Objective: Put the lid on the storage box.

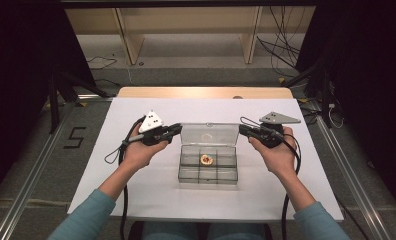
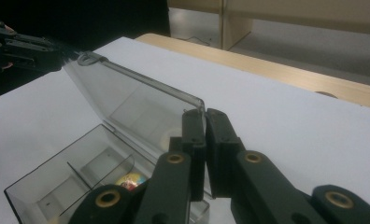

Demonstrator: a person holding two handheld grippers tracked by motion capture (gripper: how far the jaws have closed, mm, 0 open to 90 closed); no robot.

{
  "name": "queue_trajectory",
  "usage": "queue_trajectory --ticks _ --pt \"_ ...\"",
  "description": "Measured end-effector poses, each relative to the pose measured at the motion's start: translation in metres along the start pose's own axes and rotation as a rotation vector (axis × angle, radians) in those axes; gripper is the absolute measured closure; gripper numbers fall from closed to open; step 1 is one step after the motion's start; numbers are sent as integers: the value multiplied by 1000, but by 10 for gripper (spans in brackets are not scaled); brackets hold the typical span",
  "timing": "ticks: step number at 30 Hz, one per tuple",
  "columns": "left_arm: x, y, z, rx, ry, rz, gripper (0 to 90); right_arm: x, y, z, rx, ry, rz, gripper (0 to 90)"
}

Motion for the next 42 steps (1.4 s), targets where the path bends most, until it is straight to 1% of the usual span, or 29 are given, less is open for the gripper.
queue_trajectory --ticks 4,9,15,17,19,22,23,27,28,32,34,37,42 --pt "4 4 1 -3 -20 -1 831 -3 4 4 3 15 -3 871" --pt "8 8 3 0 -29 -2 831 -4 7 9 11 19 -12 869" --pt "13 12 6 4 -23 2 831 -6 11 14 10 21 -25 865" --pt "15 14 8 -3 -24 9 830 -7 12 17 8 20 -29 862" --pt "18 16 10 -5 -27 18 831 -8 15 20 2 15 -37 860" --pt "23 20 12 -14 -48 36 825 -11 20 27 -12 28 -47 856" --pt "25 22 14 -15 -49 42 821 -12 22 30 -17 29 -47 855" --pt "35 27 22 -30 -66 64 811 -14 27 43 -39 30 -63 851" --pt "37 28 24 -34 -68 68 809 -15 28 47 -43 35 -65 850" --pt "44 32 32 -49 -83 94 799 -15 30 59 -69 31 -75 847" --pt "48 34 37 -62 -96 108 795 -16 31 65 -85 32 -79 844" --pt "52 36 44 -82 -100 137 787 -16 31 74 -113 38 -87 840" --pt "57 37 55 -120 -94 187 756 -13 30 88 -161 27 -91 837"
Point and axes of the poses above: each handheld gripper's, and its own axes: y roughly backward along the jaws, z roughly out of its underside, x roughly to its right, the point moved 3 cm from there along -y, roughly forward along the jaws, and after that the axes turned 14 degrees about -y, right-handed, at the moved point
